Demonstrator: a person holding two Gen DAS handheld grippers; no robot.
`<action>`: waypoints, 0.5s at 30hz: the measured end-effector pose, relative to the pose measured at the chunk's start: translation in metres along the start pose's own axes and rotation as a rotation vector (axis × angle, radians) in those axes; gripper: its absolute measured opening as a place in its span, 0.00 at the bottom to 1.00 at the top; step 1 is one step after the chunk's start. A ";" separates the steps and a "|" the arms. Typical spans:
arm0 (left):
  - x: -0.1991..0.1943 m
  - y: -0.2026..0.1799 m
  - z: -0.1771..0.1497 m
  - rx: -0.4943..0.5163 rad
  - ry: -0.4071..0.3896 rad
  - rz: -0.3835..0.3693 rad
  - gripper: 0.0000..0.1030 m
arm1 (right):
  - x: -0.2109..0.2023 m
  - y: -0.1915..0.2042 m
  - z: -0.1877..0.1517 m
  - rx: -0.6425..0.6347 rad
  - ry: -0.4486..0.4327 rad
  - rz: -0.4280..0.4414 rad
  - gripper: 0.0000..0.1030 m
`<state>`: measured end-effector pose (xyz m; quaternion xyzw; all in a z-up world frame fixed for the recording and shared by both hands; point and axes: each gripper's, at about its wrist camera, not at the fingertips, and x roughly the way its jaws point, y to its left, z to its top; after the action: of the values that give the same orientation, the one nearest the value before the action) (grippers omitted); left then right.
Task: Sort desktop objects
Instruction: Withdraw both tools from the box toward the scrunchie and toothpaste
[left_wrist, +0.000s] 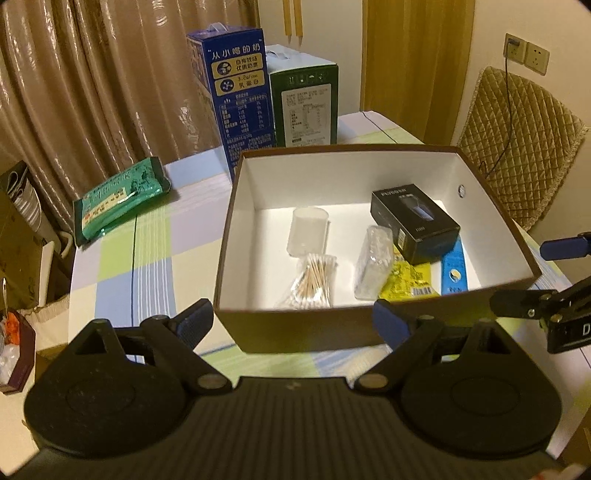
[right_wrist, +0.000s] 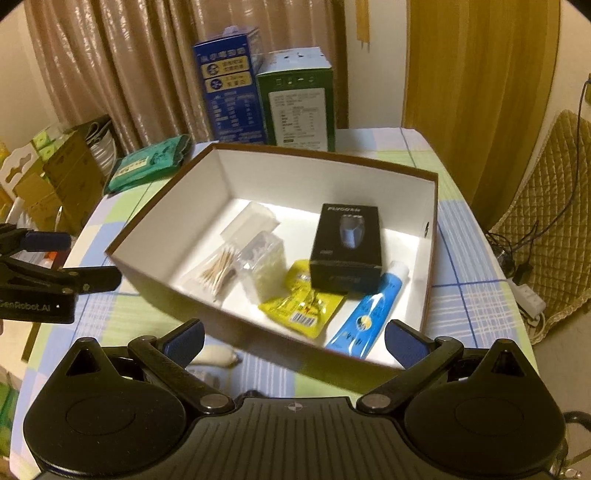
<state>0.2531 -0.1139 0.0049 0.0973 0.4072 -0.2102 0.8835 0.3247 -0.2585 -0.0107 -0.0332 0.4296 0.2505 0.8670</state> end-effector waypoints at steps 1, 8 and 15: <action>-0.001 -0.001 -0.003 -0.002 0.003 -0.001 0.88 | -0.001 0.002 -0.003 -0.004 0.003 -0.001 0.98; -0.011 -0.003 -0.025 -0.007 0.027 -0.017 0.88 | -0.005 0.014 -0.025 -0.015 0.042 0.009 0.98; -0.014 -0.005 -0.050 -0.005 0.067 -0.031 0.88 | -0.003 0.022 -0.041 -0.016 0.075 0.026 0.98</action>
<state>0.2083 -0.0970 -0.0168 0.0959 0.4386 -0.2195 0.8662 0.2831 -0.2514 -0.0309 -0.0441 0.4604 0.2635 0.8466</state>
